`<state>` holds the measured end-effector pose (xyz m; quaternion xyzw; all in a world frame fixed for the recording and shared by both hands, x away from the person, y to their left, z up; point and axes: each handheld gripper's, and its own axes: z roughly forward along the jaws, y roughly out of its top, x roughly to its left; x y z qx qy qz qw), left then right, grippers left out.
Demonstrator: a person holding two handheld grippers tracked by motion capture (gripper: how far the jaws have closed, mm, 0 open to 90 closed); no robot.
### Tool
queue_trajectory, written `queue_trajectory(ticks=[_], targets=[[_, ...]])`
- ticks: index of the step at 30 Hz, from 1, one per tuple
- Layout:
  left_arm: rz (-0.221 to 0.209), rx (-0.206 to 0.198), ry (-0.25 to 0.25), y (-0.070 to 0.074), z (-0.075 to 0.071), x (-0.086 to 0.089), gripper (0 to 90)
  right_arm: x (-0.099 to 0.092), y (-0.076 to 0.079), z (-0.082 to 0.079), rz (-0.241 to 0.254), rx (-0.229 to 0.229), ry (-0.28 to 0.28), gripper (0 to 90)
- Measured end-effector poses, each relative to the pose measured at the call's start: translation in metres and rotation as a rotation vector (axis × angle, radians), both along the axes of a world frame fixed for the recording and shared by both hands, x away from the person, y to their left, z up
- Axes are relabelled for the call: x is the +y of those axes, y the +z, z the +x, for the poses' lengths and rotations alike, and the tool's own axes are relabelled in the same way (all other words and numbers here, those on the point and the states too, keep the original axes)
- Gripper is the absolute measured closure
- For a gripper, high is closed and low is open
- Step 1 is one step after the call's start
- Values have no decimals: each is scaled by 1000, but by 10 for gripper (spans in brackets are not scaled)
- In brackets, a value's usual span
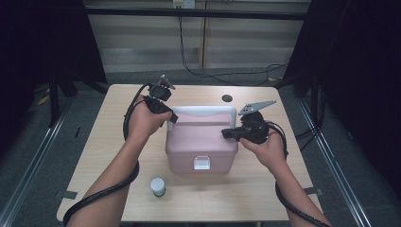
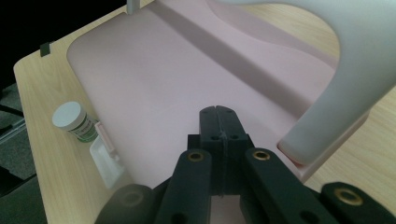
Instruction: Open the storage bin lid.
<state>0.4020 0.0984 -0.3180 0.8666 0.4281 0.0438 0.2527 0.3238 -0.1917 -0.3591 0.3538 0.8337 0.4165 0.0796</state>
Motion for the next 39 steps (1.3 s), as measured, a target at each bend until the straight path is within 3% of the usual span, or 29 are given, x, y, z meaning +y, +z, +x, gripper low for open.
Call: queue_trajectory(ticks=[3, 8, 11, 24, 30, 39], targets=[[-1, 4, -7, 1, 0, 0, 693, 1, 1, -1, 2, 8, -21, 900], [-3, 7, -15, 3, 0, 1, 695, 3, 5, -2, -42, -8, -6, 900], [-12, 3, -22, 4, 1, 2, 696, 0, 5, -3, -30, -14, -1, 900], [-24, -11, -30, 12, 3, 4, 696, -30, 14, -14, -20, -30, -41, 900], [-41, -28, -22, 20, 4, 5, 697, -42, 9, -16, -40, -28, -59, 900], [-44, -36, -20, 23, 6, 6, 696, -44, -3, -16, -38, -4, -54, 900]])
